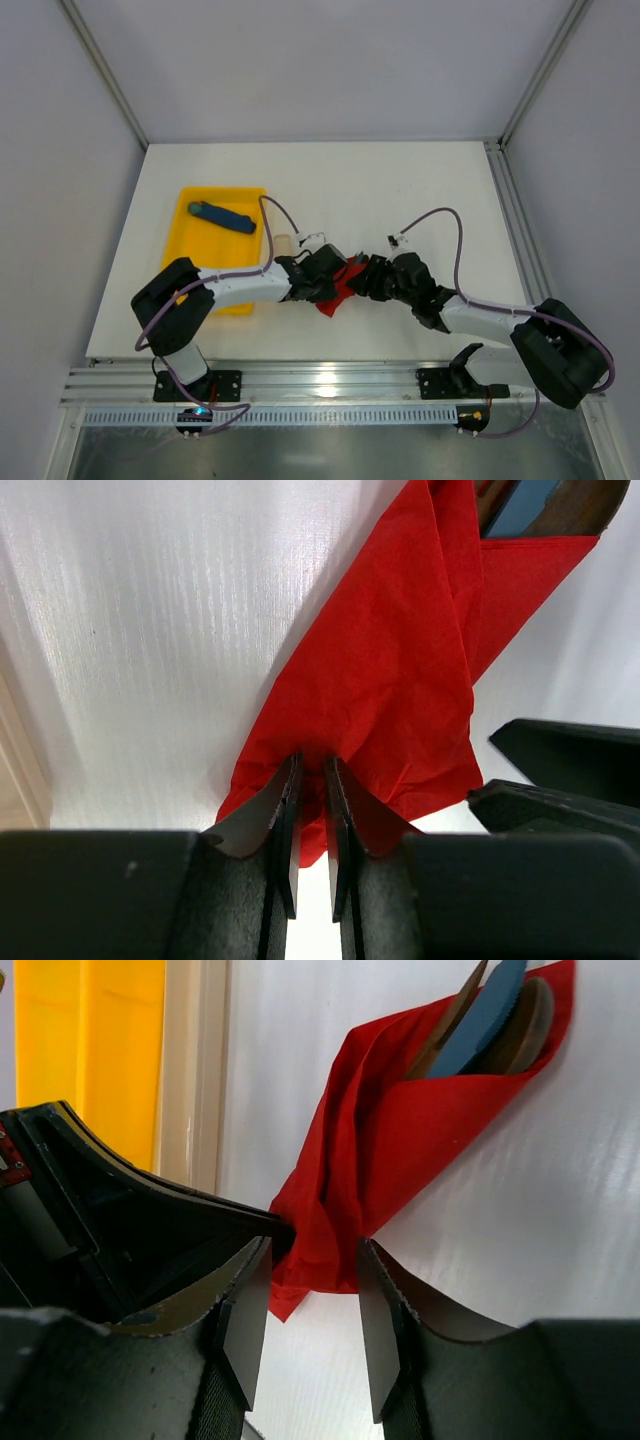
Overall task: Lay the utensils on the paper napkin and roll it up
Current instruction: Roll the napkin at the center of the board.
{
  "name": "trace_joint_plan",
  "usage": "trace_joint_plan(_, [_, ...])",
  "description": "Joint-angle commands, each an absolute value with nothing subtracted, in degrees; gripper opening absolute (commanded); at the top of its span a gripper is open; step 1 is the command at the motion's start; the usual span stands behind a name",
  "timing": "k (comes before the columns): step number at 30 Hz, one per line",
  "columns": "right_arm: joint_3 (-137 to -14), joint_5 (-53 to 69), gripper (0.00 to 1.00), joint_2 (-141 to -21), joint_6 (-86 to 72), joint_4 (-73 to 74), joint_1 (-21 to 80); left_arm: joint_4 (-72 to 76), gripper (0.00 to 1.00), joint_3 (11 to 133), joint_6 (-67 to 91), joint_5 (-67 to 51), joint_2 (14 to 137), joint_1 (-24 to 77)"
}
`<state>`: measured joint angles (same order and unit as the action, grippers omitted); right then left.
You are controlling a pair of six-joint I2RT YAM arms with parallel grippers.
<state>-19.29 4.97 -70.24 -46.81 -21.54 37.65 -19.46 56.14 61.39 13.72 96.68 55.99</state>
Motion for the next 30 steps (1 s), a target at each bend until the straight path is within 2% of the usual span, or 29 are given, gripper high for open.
trace_joint_plan(1, [-20.2, 10.6, 0.45, -72.1, -46.7, -27.3, 37.4, -21.1, 0.19, 57.4, 61.9, 16.3, 96.2, 56.3])
trace_joint_plan(11, [-17.0, 10.0, 0.25, -72.8, -46.7, -29.2, 37.4, -21.4, 0.2, 57.6, 62.2, 16.9, 96.4, 56.5])
trace_joint_plan(19, [-12.4, 9.1, 0.04, -72.1, -47.2, -31.5, 37.4, -22.2, 0.2, 57.6, 62.8, 17.8, 96.4, 56.4])
trace_joint_plan(30, [-8.7, 7.1, 0.04, -75.3, -48.6, -36.2, 39.0, -22.1, 0.2, 57.4, 63.6, 17.5, 97.5, 56.6])
